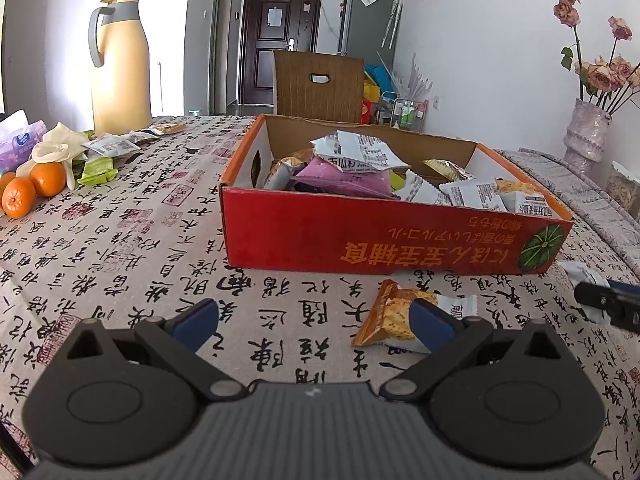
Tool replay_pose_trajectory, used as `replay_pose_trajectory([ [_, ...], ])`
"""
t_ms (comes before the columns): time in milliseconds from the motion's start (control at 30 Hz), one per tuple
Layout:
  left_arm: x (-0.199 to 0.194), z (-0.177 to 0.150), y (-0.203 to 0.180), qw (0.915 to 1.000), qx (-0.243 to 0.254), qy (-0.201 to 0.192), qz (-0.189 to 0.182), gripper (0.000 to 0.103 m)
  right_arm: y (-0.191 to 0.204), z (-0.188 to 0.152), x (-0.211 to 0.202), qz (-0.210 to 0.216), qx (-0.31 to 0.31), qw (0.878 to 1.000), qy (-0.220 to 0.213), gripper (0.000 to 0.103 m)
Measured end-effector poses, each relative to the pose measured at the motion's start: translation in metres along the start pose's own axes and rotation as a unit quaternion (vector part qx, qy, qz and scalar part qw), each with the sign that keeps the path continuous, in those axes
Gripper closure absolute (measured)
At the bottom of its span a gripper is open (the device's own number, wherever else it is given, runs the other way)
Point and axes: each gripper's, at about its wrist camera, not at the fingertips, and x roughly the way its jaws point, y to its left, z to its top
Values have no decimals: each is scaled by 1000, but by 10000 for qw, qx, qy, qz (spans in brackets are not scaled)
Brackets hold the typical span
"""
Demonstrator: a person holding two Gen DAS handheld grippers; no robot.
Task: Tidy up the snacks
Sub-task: 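Grasp the cookie sachet with the left tool while the right tool holds its white sachet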
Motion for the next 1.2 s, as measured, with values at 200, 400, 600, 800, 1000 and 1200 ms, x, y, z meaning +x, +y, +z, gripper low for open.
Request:
replay_pose_trajectory([
  [200, -9, 7, -6, 10000, 58, -26, 68, 0, -4, -10, -9, 204, 150, 9997, -18, 64],
  [400, -12, 13, -20, 9998, 185, -60, 98, 0, -8, -15, -11, 285, 286, 9992, -79, 64],
  [600, -4, 18, -34, 9996, 284, 43, 81, 0, -10, -21, -5, 171, 357, 9992, -61, 64],
  [800, 8, 23, -47, 9989, 418, 219, 16, 0, -10, -23, -3, 115, 347, 9993, -70, 63],
  [1000, 27, 22, -57, 9974, 459, 562, -2, 0, -10, -24, -4, 162, 342, 9992, -112, 63],
  [1200, 37, 15, -68, 9951, 661, 728, -74, 0, -11, -25, -5, 219, 366, 9990, -148, 63],
])
